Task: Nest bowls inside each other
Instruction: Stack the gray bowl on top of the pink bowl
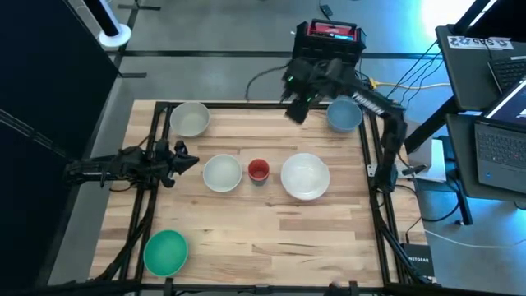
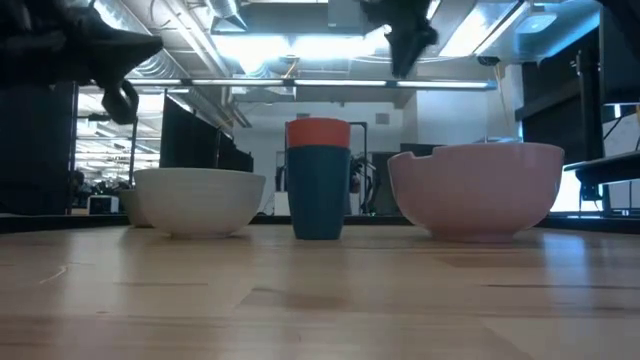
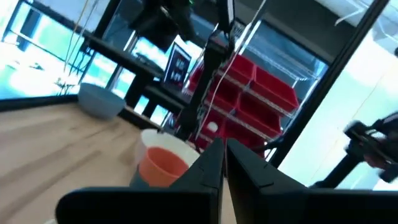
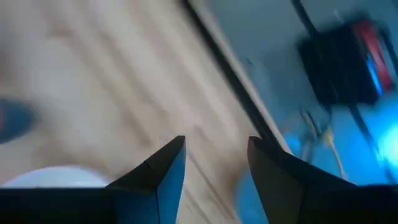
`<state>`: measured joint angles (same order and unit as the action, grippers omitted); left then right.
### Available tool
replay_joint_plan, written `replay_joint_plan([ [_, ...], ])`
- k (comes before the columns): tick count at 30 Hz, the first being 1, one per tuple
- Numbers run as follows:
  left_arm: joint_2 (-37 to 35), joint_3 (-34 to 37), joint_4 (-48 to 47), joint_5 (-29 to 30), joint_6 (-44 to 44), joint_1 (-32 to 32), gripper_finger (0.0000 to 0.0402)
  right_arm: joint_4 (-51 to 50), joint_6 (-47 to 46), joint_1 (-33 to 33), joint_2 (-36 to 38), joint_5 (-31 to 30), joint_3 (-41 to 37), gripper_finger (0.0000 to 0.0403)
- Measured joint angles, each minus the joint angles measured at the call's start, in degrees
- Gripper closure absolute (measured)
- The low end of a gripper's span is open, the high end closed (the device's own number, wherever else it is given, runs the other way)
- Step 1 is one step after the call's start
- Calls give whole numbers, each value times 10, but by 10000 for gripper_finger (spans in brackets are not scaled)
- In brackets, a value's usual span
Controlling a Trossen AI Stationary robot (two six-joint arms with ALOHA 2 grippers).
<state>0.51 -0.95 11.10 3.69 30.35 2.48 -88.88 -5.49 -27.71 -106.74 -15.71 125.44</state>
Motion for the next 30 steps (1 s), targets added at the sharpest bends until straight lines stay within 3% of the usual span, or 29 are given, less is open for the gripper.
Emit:
replay_joint_plan([
  [5, 0, 0, -40, 0, 6, 0, 402, -8, -16, -112, 4, -8, -76, 244],
  [20, 31, -36, -146, 22, 5, 40, 327, 77, 10, -179, 4, 109, -254, 244],
  [23, 76, -120, -206, 29, -48, 75, 305, 78, 15, -176, 4, 113, -258, 244],
  [26, 161, -240, -325, 37, -115, 116, 289, 101, 18, -170, 6, 139, -258, 244],
  [30, 312, -431, -532, 133, -202, 187, 271, 163, 29, -161, 23, 195, -258, 244],
])
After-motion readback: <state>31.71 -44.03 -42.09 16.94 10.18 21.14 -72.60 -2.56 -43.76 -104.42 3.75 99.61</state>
